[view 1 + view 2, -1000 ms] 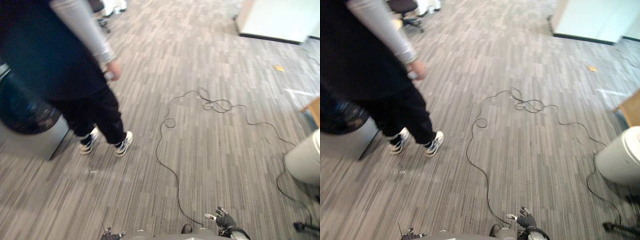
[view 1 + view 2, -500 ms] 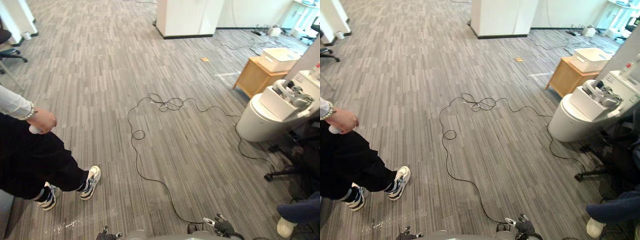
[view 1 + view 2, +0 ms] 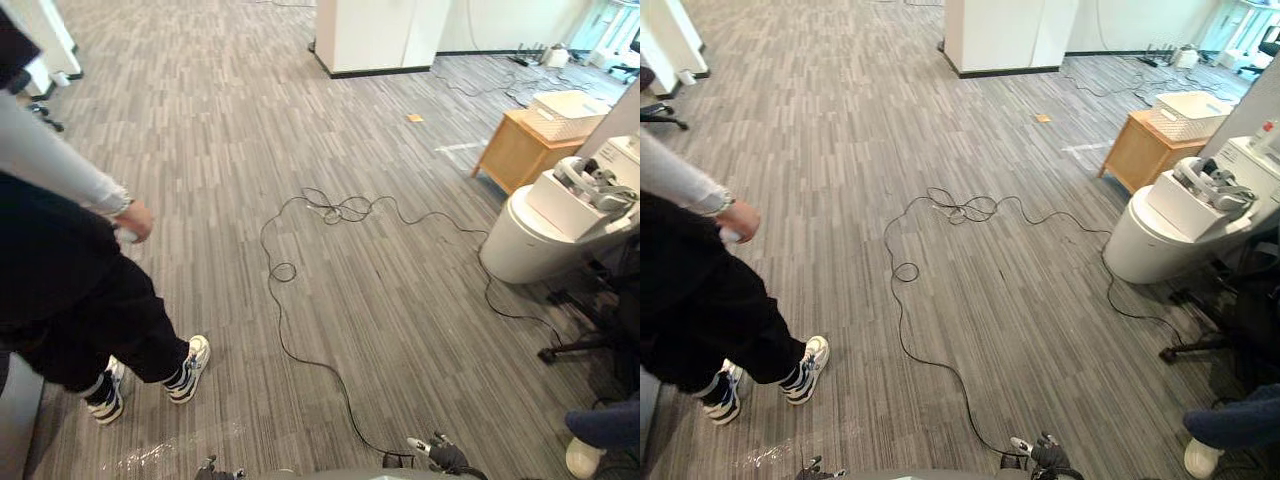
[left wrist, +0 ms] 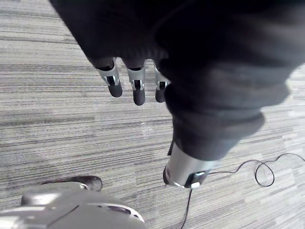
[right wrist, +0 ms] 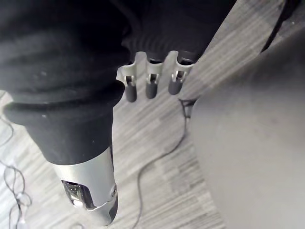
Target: Organize washtable
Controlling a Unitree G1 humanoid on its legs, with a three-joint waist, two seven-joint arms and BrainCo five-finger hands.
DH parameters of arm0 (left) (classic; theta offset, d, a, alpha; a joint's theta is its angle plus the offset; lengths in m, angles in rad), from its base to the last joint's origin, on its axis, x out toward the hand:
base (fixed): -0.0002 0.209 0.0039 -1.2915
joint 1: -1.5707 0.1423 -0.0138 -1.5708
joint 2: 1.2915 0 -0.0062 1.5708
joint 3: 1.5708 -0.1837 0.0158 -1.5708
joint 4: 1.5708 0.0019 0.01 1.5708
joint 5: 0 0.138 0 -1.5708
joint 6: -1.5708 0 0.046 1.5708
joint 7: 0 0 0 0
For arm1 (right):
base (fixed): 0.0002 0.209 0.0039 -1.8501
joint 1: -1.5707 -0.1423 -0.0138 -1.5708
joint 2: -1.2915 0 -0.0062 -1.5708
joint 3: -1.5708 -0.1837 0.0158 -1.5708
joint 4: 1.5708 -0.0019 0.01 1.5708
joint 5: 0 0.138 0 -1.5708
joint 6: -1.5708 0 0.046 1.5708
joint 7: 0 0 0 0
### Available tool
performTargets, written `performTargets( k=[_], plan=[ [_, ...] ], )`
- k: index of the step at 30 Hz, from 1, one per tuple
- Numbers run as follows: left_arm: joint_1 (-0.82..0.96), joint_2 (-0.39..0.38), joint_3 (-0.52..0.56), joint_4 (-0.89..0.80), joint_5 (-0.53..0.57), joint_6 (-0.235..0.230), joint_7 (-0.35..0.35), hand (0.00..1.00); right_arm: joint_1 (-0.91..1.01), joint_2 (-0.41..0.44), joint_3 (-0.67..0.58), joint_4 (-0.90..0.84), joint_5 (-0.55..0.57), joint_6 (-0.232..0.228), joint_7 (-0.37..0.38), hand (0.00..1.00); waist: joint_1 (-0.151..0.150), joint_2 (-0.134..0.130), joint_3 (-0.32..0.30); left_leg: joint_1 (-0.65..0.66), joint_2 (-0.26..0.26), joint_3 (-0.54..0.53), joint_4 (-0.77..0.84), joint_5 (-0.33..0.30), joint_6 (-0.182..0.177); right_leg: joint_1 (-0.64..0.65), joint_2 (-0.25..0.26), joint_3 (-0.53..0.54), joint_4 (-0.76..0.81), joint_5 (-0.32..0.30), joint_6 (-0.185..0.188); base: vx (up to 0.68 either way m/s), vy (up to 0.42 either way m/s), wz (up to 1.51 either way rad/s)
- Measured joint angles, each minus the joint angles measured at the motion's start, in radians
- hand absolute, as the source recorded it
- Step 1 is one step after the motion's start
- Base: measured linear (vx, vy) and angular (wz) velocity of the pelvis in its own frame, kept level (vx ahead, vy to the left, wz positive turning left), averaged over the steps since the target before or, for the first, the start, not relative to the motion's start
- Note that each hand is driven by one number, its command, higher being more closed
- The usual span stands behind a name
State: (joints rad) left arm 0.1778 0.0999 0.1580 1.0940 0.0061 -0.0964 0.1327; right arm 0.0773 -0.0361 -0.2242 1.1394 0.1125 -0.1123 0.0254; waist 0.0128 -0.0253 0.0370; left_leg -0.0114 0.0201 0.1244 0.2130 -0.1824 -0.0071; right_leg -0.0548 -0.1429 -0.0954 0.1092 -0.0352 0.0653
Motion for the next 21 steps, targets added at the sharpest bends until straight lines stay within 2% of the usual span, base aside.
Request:
performTargets(
  k=[1, 2, 3, 4, 5, 7, 8, 9, 10, 12, 13, 14, 15, 16, 17, 18, 19, 20, 21],
  plan=[
    [0.0, -0.001, 0.0, -0.002, -0.001, 0.0, -0.001, 0.0, 0.0, -0.001, 0.004, -0.004, 0.0, 0.0, 0.0, 0.0, -0.001, 0.002, 0.003, -0.013, 0.013, -0.011, 0.027, -0.013, -0.006, 0.001, 0.004, -0.011, 0.024, -0.02, -0.006, -0.08, -0.146, 0.49],
    [0.001, -0.005, 0.004, -0.006, -0.002, 0.0, -0.002, 0.0, 0.001, -0.006, 0.015, -0.014, -0.001, -0.001, 0.0, 0.0, 0.0, 0.01, 0.013, -0.037, 0.045, -0.028, 0.116, -0.053, -0.025, 0.001, 0.019, -0.021, 0.072, -0.063, -0.007, -0.09, -0.096, 0.55],
    [0.001, -0.011, 0.043, -0.023, -0.005, 0.001, -0.006, 0.0, 0.001, -0.006, 0.025, -0.029, -0.002, 0.0, 0.0, 0.0, 0.003, 0.006, 0.026, -0.099, 0.068, -0.037, 0.283, -0.07, -0.036, 0.0, 0.021, -0.034, 0.127, -0.096, 0.006, -0.12, -0.085, 0.55],
    [0.004, -0.018, 0.059, -0.036, -0.006, 0.001, -0.007, 0.0, 0.001, -0.006, 0.032, -0.034, -0.001, 0.0, -0.001, 0.0, 0.004, 0.009, 0.039, -0.143, 0.075, -0.038, 0.382, -0.061, -0.036, -0.002, 0.023, -0.044, 0.156, -0.116, 0.005, -0.14, -0.079, 0.5],
    [0.02, -0.03, 0.086, -0.064, -0.012, 0.002, -0.007, 0.0, 0.005, -0.007, 0.038, -0.055, -0.001, 0.0, -0.001, 0.0, 0.003, 0.011, 0.056, -0.216, 0.099, -0.03, 0.528, -0.02, -0.034, 0.008, 0.024, -0.064, 0.198, -0.146, 0.004, -0.11, -0.098, 0.38],
    [0.034, -0.035, 0.107, -0.088, -0.019, 0.002, -0.006, 0.0, 0.02, 0.001, 0.048, -0.076, -0.001, 0.001, -0.002, 0.0, 0.01, 0.001, 0.062, -0.262, 0.123, -0.005, 0.638, 0.034, -0.054, 0.038, 0.012, -0.08, 0.206, -0.164, 0.002, -0.04, -0.046, 0.36],
    [0.041, -0.04, 0.114, -0.102, -0.033, 0.002, -0.004, 0.0, 0.017, -0.004, 0.06, -0.08, -0.002, 0.002, -0.001, 0.0, 0.016, 0.001, 0.063, -0.28, 0.127, 0.019, 0.644, 0.016, -0.042, 0.039, 0.002, -0.079, 0.206, -0.166, 0.004, 0.0, 0.043, 0.2],
    [0.036, -0.05, 0.109, -0.103, -0.036, 0.001, -0.001, 0.0, 0.017, -0.009, 0.062, -0.084, -0.003, 0.003, -0.001, 0.0, 0.03, -0.001, 0.065, -0.305, 0.118, 0.039, 0.564, 0.002, -0.026, 0.028, -0.007, -0.065, 0.197, -0.167, 0.004, -0.01, 0.112, -0.01],
    [0.037, -0.05, 0.109, -0.103, -0.035, 0.0, -0.001, 0.0, 0.017, -0.013, 0.066, -0.081, -0.004, 0.004, -0.001, 0.0, 0.033, 0.006, 0.069, -0.309, 0.115, 0.042, 0.507, -0.004, -0.034, 0.021, -0.01, -0.061, 0.192, -0.167, 0.006, 0.01, 0.207, -0.23],
    [0.047, -0.074, 0.109, -0.099, -0.036, 0.002, -0.001, 0.0, 0.005, -0.036, 0.085, -0.089, -0.01, 0.003, -0.001, 0.0, 0.035, 0.047, 0.082, -0.297, 0.119, 0.018, 0.315, -0.005, -0.035, 0.0, 0.006, -0.025, 0.157, -0.167, 0.011, 0.07, 0.226, -0.52],
    [0.053, -0.096, 0.116, -0.082, -0.041, -0.004, -0.001, 0.0, -0.014, -0.063, 0.086, -0.094, -0.011, 0.005, -0.003, 0.0, 0.057, 0.089, 0.077, -0.317, 0.14, 0.026, 0.267, 0.003, -0.012, -0.048, 0.05, 0.022, 0.277, -0.198, 0.036, 0.17, 0.168, -0.39],
    [0.054, -0.074, 0.107, -0.084, -0.051, -0.012, 0.0, 0.0, -0.011, -0.042, 0.081, -0.091, -0.011, 0.003, -0.007, 0.0, 0.052, 0.064, 0.083, -0.324, 0.102, 0.039, 0.28, -0.015, -0.029, -0.071, 0.036, 0.046, 0.423, -0.264, 0.038, 0.2, 0.12, -0.17],
    [0.058, -0.064, 0.108, -0.086, -0.058, -0.019, 0.001, 0.0, -0.009, -0.029, 0.077, -0.08, -0.015, 0.004, -0.007, 0.0, 0.054, 0.035, 0.079, -0.327, 0.077, 0.044, 0.291, -0.024, -0.017, -0.054, 0.026, 0.05, 0.433, -0.284, 0.024, 0.16, 0.076, 0.19],
    [0.062, -0.053, 0.109, -0.093, -0.074, -0.025, 0.003, 0.0, -0.007, -0.018, 0.073, -0.061, -0.027, 0.004, -0.006, 0.0, 0.058, -0.005, 0.072, -0.341, 0.045, 0.055, 0.333, -0.057, 0.002, -0.018, -0.001, 0.053, 0.387, -0.345, 0.005, 0.18, 0.12, 0.06],
    [0.067, -0.058, 0.107, -0.084, -0.082, -0.019, 0.003, 0.0, -0.012, -0.019, 0.064, -0.047, -0.046, 0.006, -0.001, 0.0, 0.057, 0.003, 0.061, -0.374, 0.036, 0.06, 0.413, -0.104, 0.024, 0.004, -0.014, 0.069, 0.343, -0.387, 0.05, 0.18, 0.175, -0.08],
    [0.079, -0.057, 0.107, -0.082, -0.084, -0.017, 0.003, 0.0, -0.009, -0.017, 0.054, -0.04, -0.045, 0.006, -0.001, 0.0, 0.057, 0.005, 0.042, -0.373, 0.025, 0.068, 0.413, -0.117, 0.045, 0.01, -0.026, 0.075, 0.328, -0.387, 0.052, 0.26, 0.277, -0.17],
    [0.094, -0.052, 0.102, -0.081, -0.085, -0.018, 0.003, 0.0, 0.003, -0.016, 0.03, -0.02, -0.045, 0.004, -0.004, 0.0, 0.056, -0.003, 0.016, -0.341, -0.013, 0.094, 0.39, -0.145, 0.065, 0.01, -0.051, 0.098, 0.418, -0.38, 0.06, 0.36, 0.247, -0.13],
    [0.094, -0.047, 0.099, -0.08, -0.085, -0.017, 0.003, 0.0, 0.007, -0.008, 0.005, -0.022, -0.039, 0.006, -0.001, 0.0, 0.051, -0.022, 0.026, -0.315, -0.036, 0.106, 0.393, -0.165, 0.089, -0.044, -0.055, 0.146, 0.583, -0.358, 0.05, 0.45, 0.308, -0.2],
    [0.09, -0.038, 0.09, -0.078, -0.085, -0.015, 0.003, 0.0, 0.006, 0.0, -0.013, -0.026, -0.039, 0.006, 0.001, 0.0, 0.049, -0.026, 0.026, -0.268, -0.06, 0.125, 0.391, -0.19, 0.099, -0.112, -0.069, 0.195, 0.776, -0.271, 0.038, 0.39, 0.252, -0.1]
  ],
)
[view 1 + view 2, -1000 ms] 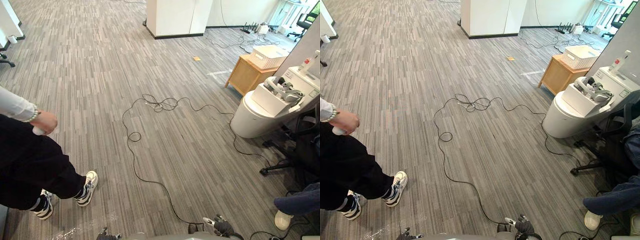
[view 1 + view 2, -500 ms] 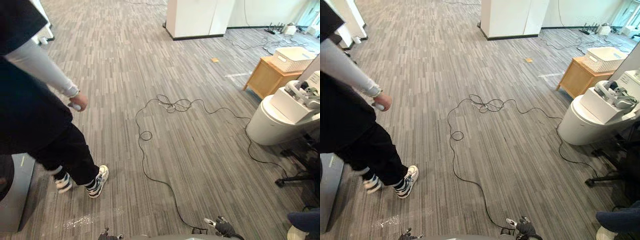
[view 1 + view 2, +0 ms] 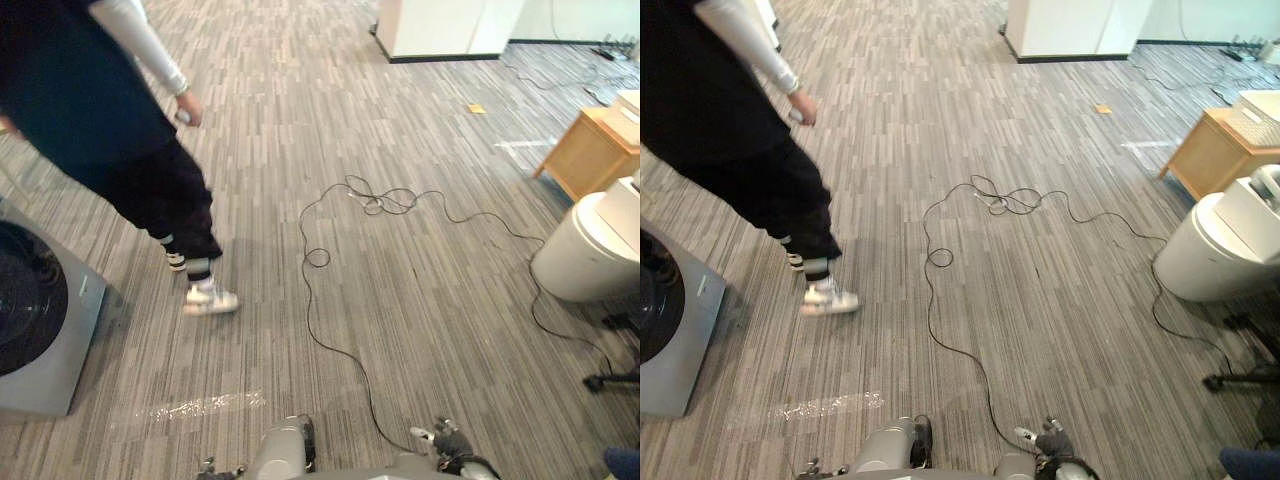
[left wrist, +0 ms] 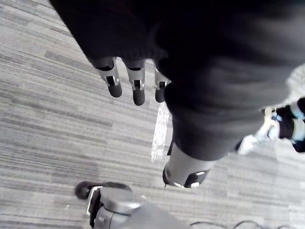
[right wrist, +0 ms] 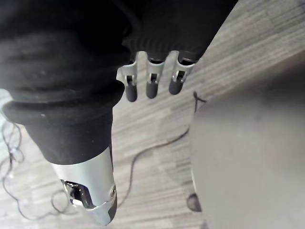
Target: Organize washtable
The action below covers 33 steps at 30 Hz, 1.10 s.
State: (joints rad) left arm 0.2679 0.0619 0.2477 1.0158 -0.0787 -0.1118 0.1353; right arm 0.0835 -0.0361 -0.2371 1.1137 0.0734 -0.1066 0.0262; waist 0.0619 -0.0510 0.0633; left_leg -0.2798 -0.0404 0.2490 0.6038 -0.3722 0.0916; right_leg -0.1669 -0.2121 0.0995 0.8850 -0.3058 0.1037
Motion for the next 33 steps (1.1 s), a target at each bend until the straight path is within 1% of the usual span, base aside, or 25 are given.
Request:
performTargets(
  k=[2, 5, 8, 10, 11, 12, 13, 14, 15, 16, 17, 18, 19, 20, 21, 22, 24, 25, 27, 28, 29, 30, 31, 32, 33],
  plan=[
    [0.004, 0.019, -0.037, 0.009, 0.004, 0.007, -0.002, 0.0, -0.008, 0.01, -0.035, -0.002, 0.008, -0.001, -0.001, 0.0, -0.031, 0.009, 0.012, 0.109, -0.036, -0.018, -0.039, -0.03, 0.028, -0.051, -0.003, 0.011, 0.21, 0.145, -0.036, 0.37, 0.235, 0.18],
    [-0.001, 0.024, -0.057, 0.01, 0.011, 0.016, -0.004, 0.0, 0.005, 0.012, -0.048, -0.044, 0.015, -0.004, 0.001, 0.0, -0.057, 0.015, 0.014, 0.308, -0.049, -0.069, -0.189, -0.037, 0.031, -0.126, 0.043, -0.122, 0.287, 0.082, -0.047, 0.4, 0.17, 0.31],
    [-0.023, 0.017, -0.034, 0.004, 0.014, 0.019, -0.004, 0.0, 0.045, 0.023, -0.082, -0.135, 0.033, -0.007, 0.0, 0.0, -0.075, 0.025, 0.012, 0.439, -0.048, -0.112, -0.324, -0.034, 0.019, -0.278, 0.089, -0.282, 0.057, 0.059, -0.043, 0.53, 0.159, 0.34],
    [-0.038, 0.004, -0.031, 0.004, 0.027, 0.021, -0.004, 0.0, 0.054, 0.007, -0.088, -0.156, 0.043, -0.005, -0.001, 0.0, -0.08, 0.047, 0.025, 0.53, -0.028, -0.123, -0.392, -0.037, 0.009, -0.306, 0.145, -0.342, -0.195, 0.086, -0.074, 0.63, 0.126, 0.39],
    [-0.055, -0.004, -0.026, 0.0, 0.046, 0.021, -0.007, 0.0, 0.07, 0.007, -0.085, -0.156, 0.044, -0.003, -0.002, 0.0, -0.087, 0.054, 0.027, 0.575, -0.025, -0.154, -0.414, -0.037, 0.009, -0.31, 0.182, -0.361, -0.362, 0.131, -0.086, 0.42, 0.063, 0.49],
    [-0.064, -0.008, -0.021, -0.006, 0.052, 0.02, -0.011, 0.0, 0.073, 0.008, -0.084, -0.156, 0.044, -0.003, -0.003, 0.0, -0.093, 0.051, 0.029, 0.591, -0.029, -0.174, -0.412, -0.037, 0.009, -0.317, 0.188, -0.361, -0.427, 0.158, -0.104, 0.9, 0.086, 0.68],
    [-0.084, -0.023, -0.01, -0.007, 0.053, 0.019, -0.012, 0.0, 0.087, 0.005, -0.083, -0.153, 0.046, 0.004, -0.003, 0.0, -0.101, 0.056, 0.027, 0.618, -0.029, -0.205, -0.398, -0.037, 0.008, -0.334, 0.212, -0.357, -0.453, 0.257, -0.195, 0.98, 0.046, 0.62],
    [-0.104, -0.051, 0.009, -0.007, 0.054, 0.019, -0.017, 0.0, 0.104, -0.004, -0.081, -0.155, 0.052, 0.006, -0.003, 0.0, -0.108, 0.077, 0.02, 0.614, -0.008, -0.23, -0.333, -0.037, 0.008, -0.334, 0.24, -0.349, -0.431, 0.358, -0.271, 1.0, 0.05, 0.5],
    [-0.117, -0.068, 0.02, -0.004, 0.054, 0.02, -0.021, 0.0, 0.108, -0.013, -0.087, -0.158, 0.053, 0.006, -0.002, 0.0, -0.114, 0.094, 0.019, 0.604, 0.009, -0.23, -0.279, -0.033, 0.001, -0.326, 0.24, -0.349, -0.415, 0.361, -0.261, 0.85, 0.07, 0.26],
    [-0.138, -0.103, 0.047, -0.006, 0.054, 0.022, -0.023, 0.0, 0.103, -0.026, -0.091, -0.159, 0.051, 0.008, -0.003, 0.0, -0.108, 0.127, 0.028, 0.558, 0.03, -0.212, -0.132, 0.04, -0.054, -0.298, 0.243, -0.351, -0.375, 0.303, -0.241, 0.84, 0.077, 0.16],
    [-0.163, -0.142, 0.074, -0.031, 0.062, 0.028, -0.03, 0.0, 0.102, -0.033, -0.083, -0.159, 0.049, 0.008, -0.002, 0.0, -0.118, 0.113, 0.059, 0.498, 0.001, -0.194, 0.036, 0.271, -0.026, -0.267, 0.188, -0.371, -0.281, 0.25, -0.27, 0.81, 0.011, 0.05],
    [-0.172, -0.139, 0.097, -0.036, 0.063, 0.023, -0.029, 0.0, 0.109, -0.028, -0.082, -0.164, 0.051, 0.008, 0.001, 0.0, -0.124, 0.106, 0.072, 0.464, 0.004, -0.153, 0.119, 0.428, -0.024, -0.259, 0.207, -0.398, -0.232, 0.219, -0.244, 0.78, -0.145, -0.48],
    [-0.143, -0.137, 0.154, -0.05, 0.062, 0.022, -0.021, 0.0, 0.125, -0.039, -0.071, -0.203, 0.049, 0.007, -0.001, 0.0, -0.103, 0.147, 0.058, 0.401, 0.09, -0.085, 0.311, 0.656, -0.074, -0.145, 0.318, -0.403, -0.391, 0.212, -0.216, 0.67, -0.267, -0.75],
    [-0.137, -0.124, 0.17, -0.076, 0.057, 0.016, -0.02, 0.0, 0.142, -0.043, -0.071, -0.211, 0.049, 0.003, -0.005, 0.0, -0.09, 0.158, 0.066, 0.304, 0.214, -0.009, 0.563, 0.531, -0.026, -0.036, 0.36, -0.409, -0.458, 0.167, -0.281, 0.66, -0.211, -0.84],
    [-0.132, -0.116, 0.169, -0.088, 0.052, 0.015, -0.021, 0.0, 0.136, -0.045, -0.069, -0.192, 0.044, 0.008, -0.004, 0.0, -0.083, 0.157, 0.064, 0.254, 0.256, 0.004, 0.642, 0.469, 0.007, 0.001, 0.365, -0.38, -0.466, 0.144, -0.297, 0.78, -0.025, -0.56],
    [-0.128, -0.107, 0.168, -0.101, 0.052, 0.018, -0.021, 0.0, 0.123, -0.027, -0.066, -0.161, 0.034, 0.014, -0.005, 0.0, -0.06, 0.108, 0.069, 0.16, 0.287, 0.013, 0.708, 0.386, -0.001, 0.07, 0.341, -0.333, -0.48, 0.11, -0.282, 0.66, 0.101, -0.54],
    [-0.108, -0.104, 0.171, -0.137, 0.021, 0.005, -0.023, 0.0, 0.107, -0.007, -0.052, -0.136, 0.022, 0.022, -0.01, 0.0, -0.04, 0.051, 0.07, 0.002, 0.286, 0.002, 0.643, 0.295, -0.068, 0.188, 0.289, -0.271, -0.572, 0.085, -0.235, 0.62, 0.119, -0.44],
    [-0.107, -0.101, 0.17, -0.142, 0.022, 0.0, -0.023, 0.0, 0.098, -0.01, -0.046, -0.125, 0.013, 0.023, -0.01, 0.0, -0.036, 0.04, 0.071, -0.031, 0.286, 0.003, 0.598, 0.283, -0.082, 0.22, 0.275, -0.257, -0.594, 0.078, -0.219, 0.61, 0.187, -0.4],
    [-0.098, -0.091, 0.143, -0.137, 0.022, -0.003, -0.023, 0.0, 0.065, -0.02, -0.036, -0.111, -0.007, 0.026, -0.01, 0.0, -0.028, 0.053, 0.072, -0.109, 0.291, 0.054, 0.334, 0.249, -0.103, 0.325, 0.218, -0.202, -0.662, 0.044, -0.159, 0.64, 0.289, -0.53],
    [-0.096, -0.089, 0.136, -0.136, 0.023, -0.003, -0.023, 0.0, 0.061, -0.02, -0.036, -0.11, -0.008, 0.027, -0.011, 0.0, -0.025, 0.055, 0.072, -0.118, 0.285, 0.073, 0.249, 0.249, -0.104, 0.356, 0.205, -0.191, -0.677, 0.037, -0.147, 0.68, 0.346, -0.48],
    [-0.094, -0.094, 0.132, -0.132, 0.022, -0.004, -0.021, 0.0, 0.06, -0.023, -0.037, -0.111, -0.008, 0.027, -0.011, 0.0, -0.017, 0.064, 0.068, -0.127, 0.27, 0.095, 0.045, 0.257, -0.112, 0.4, 0.183, -0.179, -0.704, 0.029, -0.134, 0.85, 0.476, -0.35],
    [-0.083, -0.093, 0.12, -0.122, 0.021, -0.007, -0.02, 0.0, 0.069, -0.028, -0.039, -0.107, -0.008, 0.024, -0.011, 0.0, -0.01, 0.08, 0.055, -0.12, 0.248, 0.057, -0.163, 0.315, -0.127, 0.422, 0.175, -0.162, -0.701, 0.011, -0.118, 0.86, 0.484, -0.36],
    [-0.083, -0.083, 0.115, -0.108, 0.021, -0.007, -0.021, 0.0, 0.068, -0.026, -0.039, -0.097, -0.009, 0.025, -0.013, 0.0, -0.001, 0.08, 0.044, -0.112, 0.228, 0.042, -0.161, 0.372, -0.087, 0.43, 0.166, -0.14, -0.686, -0.004, -0.116, 0.86, 0.513, -0.05],
    [-0.091, -0.049, 0.11, -0.073, 0.022, -0.003, -0.019, 0.0, 0.063, -0.003, -0.04, -0.077, -0.014, 0.027, -0.02, 0.0, -0.01, 0.034, 0.016, -0.105, 0.173, 0.051, -0.152, 0.317, -0.055, 0.407, 0.12, -0.11, -0.62, 0.008, -0.135, 0.71, 0.438, 0.25],
    [-0.087, -0.042, 0.111, -0.069, 0.021, -0.008, -0.019, 0.0, 0.061, 0.009, -0.047, -0.075, -0.017, 0.026, -0.02, 0.0, -0.018, 0.016, 0.003, -0.1, 0.14, 0.048, -0.125, 0.263, -0.031, 0.364, 0.099, -0.068, -0.512, 0.048, -0.124, 0.7, 0.449, 0.44]
  ],
)
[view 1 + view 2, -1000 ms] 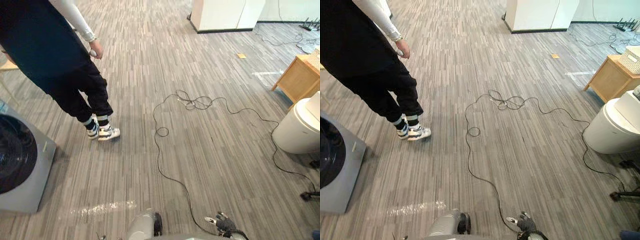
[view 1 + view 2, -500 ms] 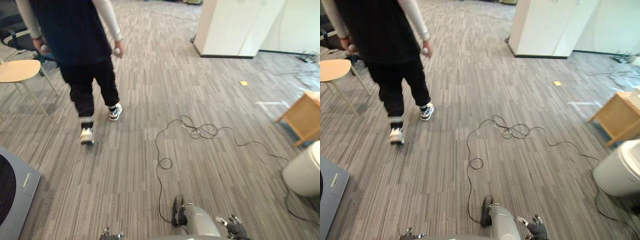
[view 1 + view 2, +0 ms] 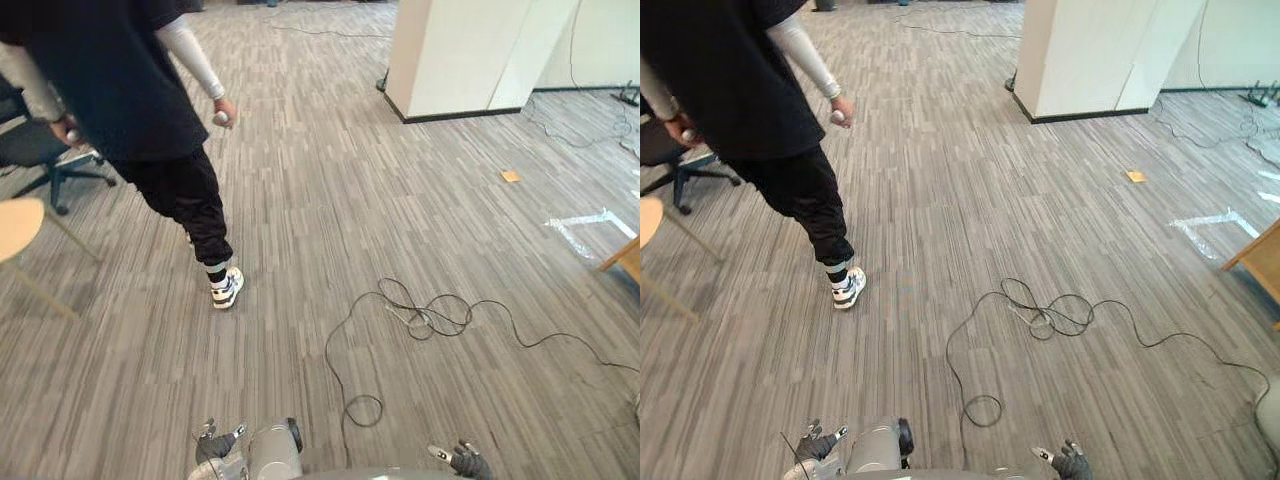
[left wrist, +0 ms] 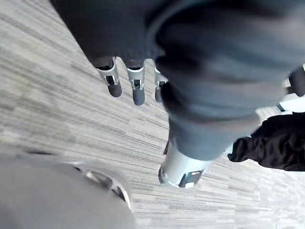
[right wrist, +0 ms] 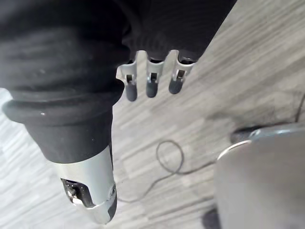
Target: Organize washtable
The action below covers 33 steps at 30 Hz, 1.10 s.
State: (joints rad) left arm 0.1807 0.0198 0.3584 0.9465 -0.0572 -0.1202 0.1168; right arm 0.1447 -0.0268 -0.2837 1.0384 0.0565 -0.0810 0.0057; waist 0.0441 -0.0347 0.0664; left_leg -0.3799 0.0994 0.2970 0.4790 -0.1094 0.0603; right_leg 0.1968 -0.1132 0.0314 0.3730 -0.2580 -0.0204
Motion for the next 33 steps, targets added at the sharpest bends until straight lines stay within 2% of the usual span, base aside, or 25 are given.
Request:
performTargets(
  k=[1, 2, 3, 4, 5, 6, 7, 9, 11, 13, 15, 16, 17, 18, 19, 20, 21, 22, 23, 24, 27, 28, 30, 31, 33],
  plan=[
    [-0.001, 0.004, -0.002, 0.006, 0.0, 0.001, 0.0, 0.0, 0.0, 0.005, -0.017, 0.007, -0.002, -0.002, 0.001, 0.0, -0.004, -0.006, -0.004, 0.005, -0.018, -0.004, 0.024, -0.025, 0.023, -0.014, -0.012, 0.017, 0.065, 0.025, 0.041, 0.7, 0.441, 0.43],
    [-0.005, 0.016, -0.003, 0.022, 0.0, 0.003, 0.0, 0.0, 0.0, 0.018, -0.05, 0.018, -0.01, -0.006, 0.001, 0.0, -0.002, -0.024, -0.004, 0.039, -0.056, -0.002, 0.065, -0.092, 0.048, -0.053, -0.033, 0.06, 0.243, 0.084, 0.12, 0.55, 0.317, 0.35],
    [-0.006, 0.024, -0.004, 0.035, 0.001, 0.005, 0.0, 0.0, 0.0, 0.025, -0.065, 0.024, -0.009, -0.006, 0.003, 0.0, -0.005, -0.033, -0.007, 0.064, -0.076, 0.005, 0.076, -0.119, 0.057, -0.085, -0.035, 0.091, 0.363, 0.12, 0.146, 0.64, 0.322, 0.4],
    [-0.005, 0.033, -0.006, 0.054, 0.001, 0.01, 0.0, 0.0, 0.0, 0.024, -0.073, 0.037, -0.008, -0.008, 0.014, 0.0, -0.013, -0.032, -0.006, 0.123, -0.107, 0.008, 0.081, -0.159, 0.071, -0.153, -0.025, 0.142, 0.59, 0.194, 0.21, 0.58, 0.235, 0.34],
    [-0.001, 0.033, -0.012, 0.069, 0.001, 0.02, 0.001, 0.0, 0.0, 0.012, -0.072, 0.036, -0.007, -0.01, 0.021, 0.0, -0.028, -0.028, -0.003, 0.205, -0.127, 0.001, 0.059, -0.179, 0.074, -0.217, -0.024, 0.119, 0.748, 0.204, 0.205, 0.57, 0.214, 0.25],
    [0.002, 0.035, -0.026, 0.075, 0.002, 0.022, 0.001, 0.0, 0.001, 0.006, -0.072, 0.037, -0.007, -0.012, 0.021, 0.0, -0.032, -0.015, 0.002, 0.247, -0.134, -0.003, 0.034, -0.182, 0.072, -0.248, -0.03, 0.089, 0.793, 0.188, 0.181, 0.52, 0.188, 0.04],
    [0.002, 0.035, -0.051, 0.085, 0.007, 0.026, -0.001, 0.0, 0.003, -0.002, -0.074, 0.035, -0.006, -0.013, 0.021, 0.0, -0.034, 0.005, 0.005, 0.337, -0.135, -0.006, -0.037, -0.183, 0.07, -0.316, -0.027, 0.031, 0.83, 0.137, 0.127, 0.48, 0.169, -0.13],
    [-0.006, 0.023, -0.046, 0.082, 0.012, 0.027, -0.003, 0.0, 0.027, 0.0, -0.082, 0.012, -0.007, -0.013, 0.019, 0.0, -0.039, 0.017, 0.017, 0.486, -0.135, -0.02, -0.168, -0.183, 0.061, -0.448, -0.017, -0.086, 0.745, 0.043, 0.094, 0.46, 0.15, -0.08],
    [-0.014, 0.017, -0.04, 0.075, 0.012, 0.027, -0.003, 0.0, 0.053, 0.01, -0.081, -0.016, 0.002, -0.013, 0.019, 0.0, -0.049, 0.016, 0.017, 0.531, -0.132, -0.033, -0.198, -0.2, 0.037, -0.52, -0.008, -0.138, 0.606, 0.019, 0.084, 0.34, 0.054, 0.19],
    [-0.013, 0.012, -0.037, 0.072, 0.014, 0.027, -0.003, 0.0, 0.075, 0.019, -0.079, -0.034, 0.013, -0.015, 0.019, 0.0, -0.068, 0.016, 0.017, 0.59, -0.129, -0.061, -0.238, -0.216, 0.022, -0.551, 0.0, -0.181, 0.345, 0.031, 0.071, 0.37, 0.009, 0.45],
    [-0.011, -0.009, -0.018, 0.047, 0.031, 0.025, -0.002, 0.0, 0.094, 0.017, -0.06, -0.035, 0.014, -0.007, 0.018, 0.0, -0.08, 0.016, 0.017, 0.645, -0.121, -0.118, -0.244, -0.271, -0.011, -0.553, 0.006, -0.168, 0.026, 0.129, 0.041, 0.58, -0.081, 0.71],
    [-0.008, -0.018, -0.007, 0.041, 0.031, 0.025, -0.002, 0.0, 0.097, 0.015, -0.051, -0.035, 0.014, -0.006, 0.017, 0.0, -0.085, 0.017, 0.017, 0.66, -0.116, -0.133, -0.244, -0.284, -0.031, -0.552, 0.007, -0.17, 0.015, 0.143, 0.035, 0.67, -0.165, 0.86],
    [0.002, -0.035, -0.001, 0.035, 0.03, 0.025, -0.002, 0.0, 0.106, 0.004, -0.032, -0.036, 0.014, -0.004, 0.017, 0.0, -0.09, 0.027, 0.01, 0.681, -0.094, -0.16, -0.21, -0.307, -0.073, -0.543, 0.015, -0.186, 0.048, 0.183, 0.027, 0.5, -0.15, 0.7],
    [0.002, -0.037, 0.002, 0.03, 0.03, 0.023, -0.003, 0.0, 0.107, 0.003, -0.02, -0.034, 0.013, 0.0, 0.016, 0.0, -0.084, 0.018, 0.011, 0.653, -0.088, -0.183, -0.136, -0.309, -0.077, -0.537, 0.01, -0.187, 0.064, 0.218, 0.03, 0.61, -0.24, 0.77],
    [-0.007, -0.047, 0.008, 0.019, 0.031, 0.023, -0.004, 0.0, 0.112, -0.003, -0.018, -0.031, 0.013, 0.007, 0.015, 0.0, -0.084, 0.023, 0.013, 0.584, -0.059, -0.197, 0.036, -0.305, -0.085, -0.526, 0.014, -0.197, 0.095, 0.234, 0.045, 0.59, -0.251, 0.53],
    [-0.008, -0.077, 0.032, 0.0, 0.031, 0.024, -0.005, 0.0, 0.108, -0.027, -0.007, -0.037, 0.011, 0.011, 0.016, 0.0, -0.083, 0.058, 0.011, 0.471, -0.002, -0.211, 0.291, -0.23, -0.138, -0.496, 0.046, -0.223, 0.108, 0.187, 0.033, 0.69, -0.272, 0.06],
    [-0.003, -0.106, 0.072, -0.021, 0.024, 0.027, -0.005, 0.0, 0.103, -0.053, 0.015, -0.048, 0.011, 0.014, 0.017, 0.0, -0.061, 0.08, 0.02, 0.37, 0.064, -0.203, 0.541, 0.012, -0.128, -0.438, 0.091, -0.209, 0.1, 0.142, 0.006, 0.57, -0.152, -0.38],
    [-0.003, -0.103, 0.075, -0.021, 0.024, 0.03, -0.003, 0.0, 0.105, -0.062, 0.018, -0.049, 0.01, 0.015, 0.017, 0.0, -0.052, 0.086, 0.024, 0.345, 0.093, -0.194, 0.599, 0.113, -0.128, -0.412, 0.114, -0.196, 0.086, 0.134, -0.003, 0.57, -0.087, -0.8],
    [-0.003, -0.096, 0.075, -0.021, 0.022, 0.031, -0.003, 0.0, 0.099, -0.067, 0.018, -0.046, 0.01, 0.017, 0.017, 0.0, -0.04, 0.097, 0.027, 0.31, 0.122, -0.19, 0.675, 0.09, -0.114, -0.374, 0.134, -0.181, 0.065, 0.124, -0.016, 0.55, -0.053, -0.76],
    [-0.006, -0.096, 0.074, -0.026, 0.022, 0.03, -0.002, 0.0, 0.095, -0.066, 0.019, -0.039, 0.01, 0.02, 0.015, 0.0, -0.04, 0.088, 0.028, 0.257, 0.133, -0.175, 0.698, 0.031, -0.104, -0.324, 0.143, -0.155, 0.023, 0.12, -0.017, 0.54, -0.062, -0.66],
    [-0.006, -0.098, 0.064, -0.052, 0.021, 0.021, -0.002, 0.0, 0.079, -0.049, 0.016, -0.036, 0.011, 0.021, 0.015, 0.0, -0.032, 0.053, 0.035, 0.209, 0.144, -0.136, 0.545, -0.066, -0.112, -0.221, 0.125, -0.1, -0.072, 0.126, -0.009, 0.46, -0.028, -0.56],
    [-0.007, -0.096, 0.056, -0.056, 0.02, 0.013, -0.002, 0.0, 0.073, -0.044, 0.014, -0.036, 0.011, 0.019, 0.014, 0.0, -0.028, 0.044, 0.034, 0.219, 0.151, -0.129, 0.341, -0.094, -0.128, -0.18, 0.111, -0.079, -0.104, 0.122, 0.003, 0.36, 0.056, -0.49],
    [-0.007, -0.102, 0.041, -0.055, 0.019, 0.005, 0.001, 0.0, 0.068, -0.043, 0.01, -0.036, 0.009, 0.015, 0.014, 0.0, -0.028, 0.047, 0.03, 0.245, 0.146, -0.133, 0.044, -0.07, -0.143, -0.164, 0.103, -0.057, -0.109, 0.101, 0.036, 0.31, 0.153, -0.55],
    [-0.009, -0.104, 0.034, -0.049, 0.018, 0.005, 0.007, 0.0, 0.069, -0.047, 0.01, -0.041, 0.01, 0.01, 0.014, 0.0, -0.028, 0.06, 0.026, 0.246, 0.149, -0.152, -0.057, -0.011, -0.153, -0.161, 0.106, -0.052, -0.103, 0.087, 0.055, 0.26, 0.21, -0.44],
    [-0.011, -0.089, 0.027, -0.042, 0.011, 0.005, 0.017, 0.0, 0.065, -0.024, 0.01, -0.041, 0.009, 0.011, 0.007, 0.0, -0.031, 0.032, 0.016, 0.277, 0.112, -0.151, -0.087, -0.026, -0.168, -0.151, 0.073, -0.035, -0.099, 0.073, 0.074, 0.25, 0.207, -0.14]
  ],
)
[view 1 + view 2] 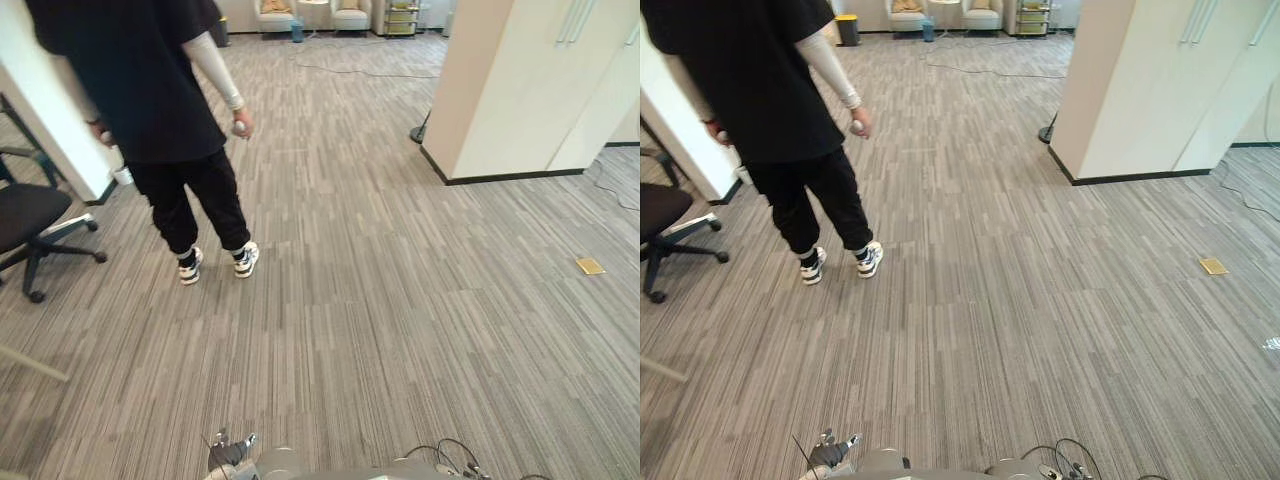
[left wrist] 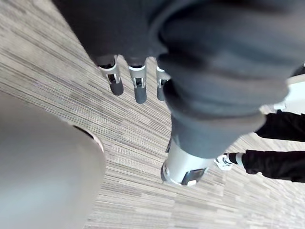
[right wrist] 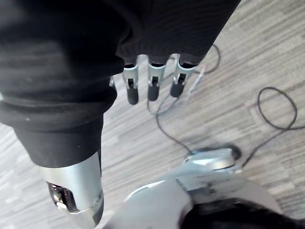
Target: Organize washtable
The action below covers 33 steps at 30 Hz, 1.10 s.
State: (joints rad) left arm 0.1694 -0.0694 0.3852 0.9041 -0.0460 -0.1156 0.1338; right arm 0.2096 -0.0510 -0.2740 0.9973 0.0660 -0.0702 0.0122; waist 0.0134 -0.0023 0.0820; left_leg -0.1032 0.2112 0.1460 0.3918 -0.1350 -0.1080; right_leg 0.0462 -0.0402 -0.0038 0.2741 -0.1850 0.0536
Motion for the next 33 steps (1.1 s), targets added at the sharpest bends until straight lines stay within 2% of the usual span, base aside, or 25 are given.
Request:
performTargets(
  k=[1, 3, 7, 11, 12, 13, 14, 15, 23, 28, 32, 33],
  plan=[
    [-0.001, 0.014, -0.003, 0.001, 0.0, -0.002, 0.001, 0.0, 0.01, 0.007, -0.001, 0.004, 0.0, 0.0, -0.004, 0.0, 0.0, -0.017, -0.002, 0.007, -0.024, 0.007, -0.016, -0.005, 0.009, 0.003, -0.028, 0.0, -0.011, -0.001, 0.005, 0.21, 0.201, 0.05],
    [-0.003, 0.033, -0.01, 0.018, 0.0, -0.001, 0.001, 0.0, 0.014, 0.026, -0.001, 0.012, 0.0, 0.001, -0.008, 0.0, 0.001, -0.036, -0.013, 0.02, -0.058, 0.011, -0.05, -0.004, 0.017, 0.021, -0.062, -0.006, -0.045, 0.012, 0.027, 0.14, 0.191, 0.12],
    [-0.015, 0.069, -0.074, 0.064, 0.001, -0.002, 0.0, 0.0, 0.012, 0.027, -0.005, 0.043, 0.0, -0.001, -0.007, 0.0, 0.001, -0.052, -0.027, 0.093, -0.111, 0.017, -0.152, 0.03, 0.042, 0.062, -0.097, -0.011, -0.09, 0.025, 0.046, 0.04, 0.083, 0.08],
    [-0.03, 0.092, -0.122, 0.113, 0.02, -0.004, 0.0, 0.0, 0.001, 0.026, -0.006, 0.077, 0.001, -0.002, -0.007, 0.0, -0.002, -0.052, -0.033, 0.187, -0.15, -0.006, -0.376, 0.147, 0.044, 0.068, -0.119, -0.021, -0.124, 0.028, 0.053, -0.07, 0.003, 0.06],
    [-0.034, 0.093, -0.124, 0.128, 0.02, -0.004, 0.0, 0.0, -0.007, 0.016, -0.006, 0.083, 0.0, -0.001, -0.006, 0.0, -0.003, -0.053, -0.031, 0.222, -0.157, -0.012, -0.458, 0.193, 0.045, 0.065, -0.113, -0.025, -0.123, 0.028, 0.054, -0.11, 0.003, 0.11],
    [-0.034, 0.093, -0.135, 0.129, 0.02, -0.004, 0.0, 0.0, -0.008, 0.012, -0.006, 0.086, 0.0, -0.001, -0.006, 0.0, -0.003, -0.047, -0.031, 0.235, -0.156, -0.017, -0.489, 0.211, 0.044, 0.065, -0.109, -0.025, -0.122, 0.027, 0.053, -0.13, -0.004, 0.16],
    [-0.034, 0.093, -0.154, 0.129, 0.02, -0.005, -0.001, 0.0, -0.009, 0.005, -0.006, 0.09, 0.0, -0.001, -0.007, 0.0, -0.003, -0.042, -0.031, 0.23, -0.156, -0.026, -0.493, 0.213, 0.045, 0.065, -0.108, -0.027, -0.121, 0.026, 0.05, -0.08, -0.007, 0.12],
    [-0.039, 0.123, -0.195, 0.14, 0.02, -0.011, -0.003, 0.0, -0.038, -0.008, 0.001, 0.158, -0.011, 0.0, -0.007, 0.0, -0.026, -0.04, -0.006, 0.231, -0.184, -0.034, -0.495, 0.185, 0.052, 0.093, -0.099, 0.048, -0.174, 0.027, 0.063, -0.06, -0.006, 0.08],
    [-0.04, 0.123, -0.194, 0.14, 0.02, -0.013, -0.003, 0.0, -0.048, -0.008, 0.007, 0.158, -0.043, 0.002, -0.012, 0.0, -0.026, -0.042, -0.007, 0.201, -0.188, -0.048, -0.495, 0.175, 0.053, 0.071, -0.099, 0.057, -0.187, 0.02, 0.061, 0.0, 0.0, 0.02],
    [-0.051, 0.13, -0.177, 0.143, 0.021, -0.02, -0.001, 0.0, -0.078, -0.006, 0.02, 0.157, -0.117, 0.011, -0.045, 0.0, -0.023, -0.057, -0.022, 0.106, -0.23, -0.179, -0.488, 0.149, 0.06, -0.014, -0.106, 0.072, -0.204, 0.019, 0.062, 0.06, 0.016, 0.05],
    [-0.062, 0.144, -0.176, 0.152, 0.023, -0.022, 0.0, 0.0, -0.094, 0.004, 0.022, 0.158, -0.161, 0.027, -0.079, 0.0, -0.021, -0.081, -0.026, 0.078, -0.248, -0.219, -0.486, 0.135, 0.072, -0.034, -0.115, 0.058, -0.208, 0.019, 0.064, 0.19, -0.004, 0.05],
    [-0.064, 0.143, -0.176, 0.153, 0.023, -0.024, -0.001, 0.0, -0.097, 0.005, 0.022, 0.158, -0.174, 0.033, -0.08, 0.0, -0.017, -0.083, -0.027, 0.073, -0.254, -0.234, -0.462, 0.127, 0.086, -0.028, -0.118, 0.056, -0.209, 0.019, 0.065, 0.3, -0.02, 0.11]
  ],
)
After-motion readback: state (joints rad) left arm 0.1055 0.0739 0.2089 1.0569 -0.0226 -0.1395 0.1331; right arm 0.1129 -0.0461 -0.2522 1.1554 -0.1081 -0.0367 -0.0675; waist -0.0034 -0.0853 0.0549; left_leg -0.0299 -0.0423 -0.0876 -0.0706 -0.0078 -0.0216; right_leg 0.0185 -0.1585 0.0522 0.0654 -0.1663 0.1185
